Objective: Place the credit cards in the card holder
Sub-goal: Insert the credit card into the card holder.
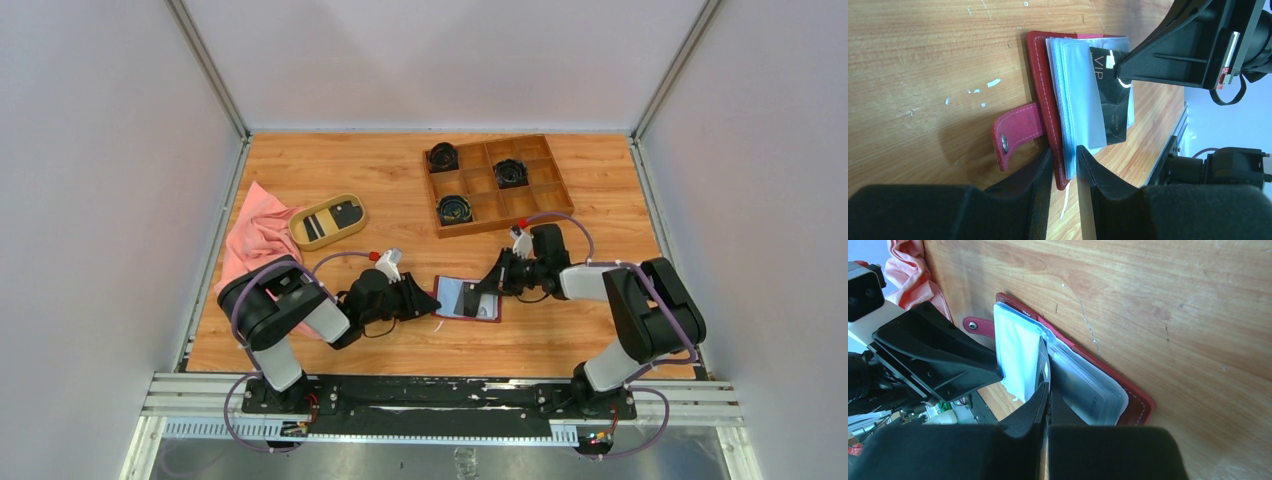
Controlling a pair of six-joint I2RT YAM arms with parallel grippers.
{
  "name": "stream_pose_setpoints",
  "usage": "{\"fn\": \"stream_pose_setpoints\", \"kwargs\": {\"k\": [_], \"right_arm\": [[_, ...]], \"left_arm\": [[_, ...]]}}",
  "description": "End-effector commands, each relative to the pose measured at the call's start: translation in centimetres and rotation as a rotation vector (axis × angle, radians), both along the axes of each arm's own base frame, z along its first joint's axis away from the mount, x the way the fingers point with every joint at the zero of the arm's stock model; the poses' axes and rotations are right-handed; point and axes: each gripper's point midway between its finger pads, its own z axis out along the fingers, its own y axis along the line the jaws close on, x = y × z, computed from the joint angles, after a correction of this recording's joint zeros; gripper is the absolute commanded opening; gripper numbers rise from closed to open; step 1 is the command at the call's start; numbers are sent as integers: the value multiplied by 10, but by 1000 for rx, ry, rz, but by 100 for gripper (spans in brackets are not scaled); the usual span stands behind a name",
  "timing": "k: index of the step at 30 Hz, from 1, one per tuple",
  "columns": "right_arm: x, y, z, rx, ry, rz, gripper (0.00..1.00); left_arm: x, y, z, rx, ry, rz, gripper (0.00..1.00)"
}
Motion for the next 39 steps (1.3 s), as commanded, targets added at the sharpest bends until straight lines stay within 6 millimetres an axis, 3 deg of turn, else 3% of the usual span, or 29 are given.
{"fn": "stream_pose_setpoints", "kwargs": {"k": [1,39], "right_arm": [[-12,-8,-16,-45,69,-3,0],[-6,34,-19,99,117,80,0]], "left_arm": [[-8,16,-36,136,53,6,30],[-10,7,-34,111,64,-31,29]]}}
